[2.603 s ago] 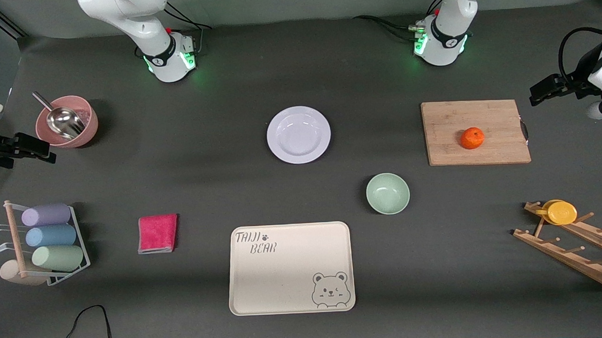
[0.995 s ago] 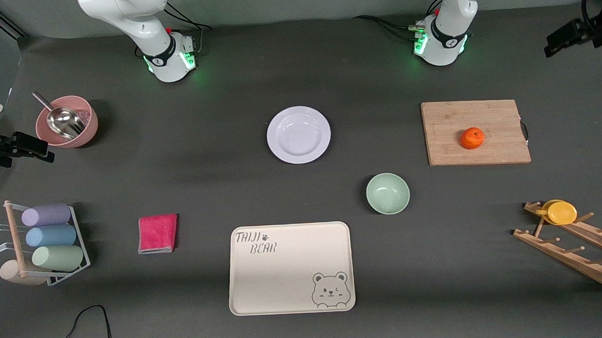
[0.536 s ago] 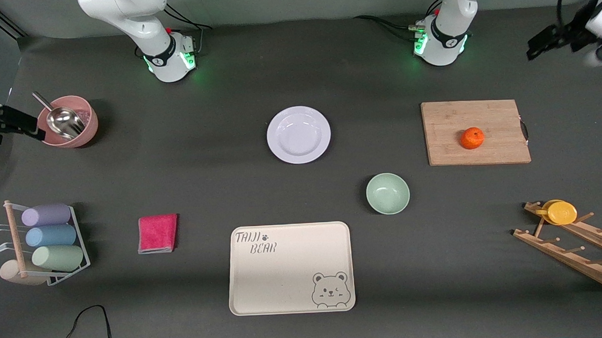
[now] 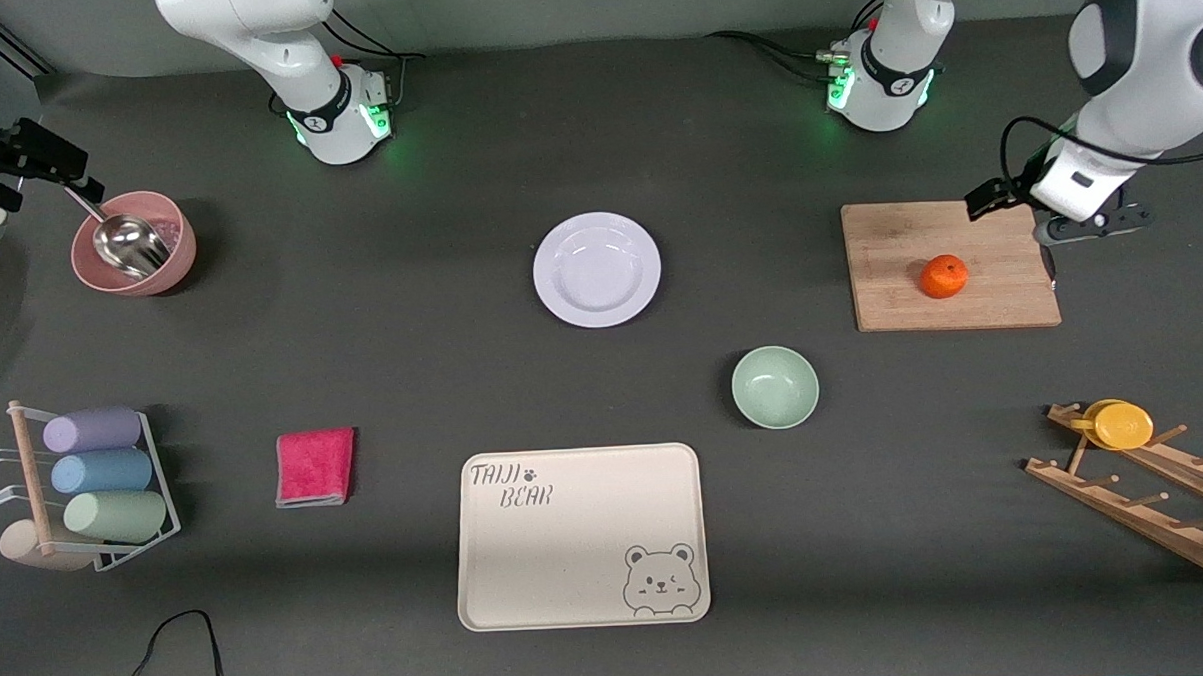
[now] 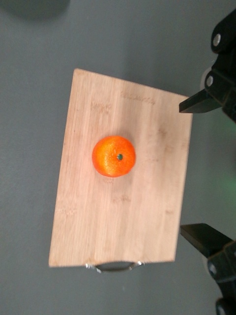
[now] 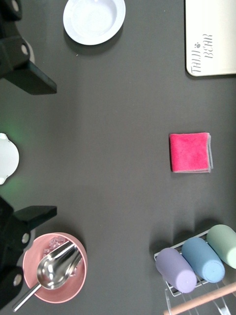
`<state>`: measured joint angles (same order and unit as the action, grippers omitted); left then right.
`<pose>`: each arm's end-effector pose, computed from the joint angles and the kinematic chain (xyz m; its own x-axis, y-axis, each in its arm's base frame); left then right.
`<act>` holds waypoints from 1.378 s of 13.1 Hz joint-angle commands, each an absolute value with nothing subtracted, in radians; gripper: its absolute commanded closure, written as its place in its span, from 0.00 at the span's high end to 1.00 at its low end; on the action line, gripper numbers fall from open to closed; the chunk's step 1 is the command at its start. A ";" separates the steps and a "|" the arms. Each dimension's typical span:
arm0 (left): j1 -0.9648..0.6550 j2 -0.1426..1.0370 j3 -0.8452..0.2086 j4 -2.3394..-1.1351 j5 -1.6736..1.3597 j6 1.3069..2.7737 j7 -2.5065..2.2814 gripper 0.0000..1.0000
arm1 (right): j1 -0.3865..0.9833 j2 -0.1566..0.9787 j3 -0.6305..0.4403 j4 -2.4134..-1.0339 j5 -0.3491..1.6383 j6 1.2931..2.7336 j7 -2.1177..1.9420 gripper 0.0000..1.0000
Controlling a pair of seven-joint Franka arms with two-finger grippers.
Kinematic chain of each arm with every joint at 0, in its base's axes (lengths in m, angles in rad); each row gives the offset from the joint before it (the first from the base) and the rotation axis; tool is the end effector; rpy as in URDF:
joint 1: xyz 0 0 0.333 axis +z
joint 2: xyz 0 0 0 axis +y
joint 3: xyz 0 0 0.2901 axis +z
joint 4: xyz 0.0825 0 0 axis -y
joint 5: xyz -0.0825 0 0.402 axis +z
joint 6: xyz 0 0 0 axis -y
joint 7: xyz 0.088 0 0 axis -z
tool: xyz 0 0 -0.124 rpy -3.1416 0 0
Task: Place orange and plate with both arms
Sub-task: 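Reach the left gripper down to the orange while the right gripper approaches the plate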
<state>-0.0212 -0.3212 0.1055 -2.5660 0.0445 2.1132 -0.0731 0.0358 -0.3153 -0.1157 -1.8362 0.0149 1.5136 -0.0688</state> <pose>0.4218 0.0354 0.3127 0.9835 0.1236 -0.1320 0.1233 -0.9923 -0.0111 0.4716 -0.0431 0.6112 1.0000 -0.0043 -0.0057 -0.0046 -0.9987 -0.0512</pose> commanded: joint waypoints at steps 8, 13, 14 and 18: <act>-0.017 0.030 0.104 -2.645 0.038 2.581 -0.035 1.00 | 0.083 -0.400 -0.117 -2.077 0.180 1.560 -0.063 1.00; -0.018 0.086 0.104 -2.645 0.037 2.617 -0.035 1.00 | 0.077 -0.423 -0.137 -2.310 0.437 1.707 -0.219 1.00; -0.017 0.086 0.104 -2.645 0.037 2.617 -0.035 0.98 | 0.075 -0.423 -0.137 -2.362 0.496 1.744 -0.265 1.00; -0.018 0.083 0.104 -2.642 0.037 2.612 -0.032 0.00 | 0.074 -0.387 -0.135 -2.575 0.788 1.908 -0.509 1.00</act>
<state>-0.0211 0.0912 0.1044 -2.6434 0.0447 2.6121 -0.0550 0.0767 -0.3802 -0.1313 -2.4748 0.6674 1.8446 -0.3907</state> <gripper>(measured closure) 0.295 0.000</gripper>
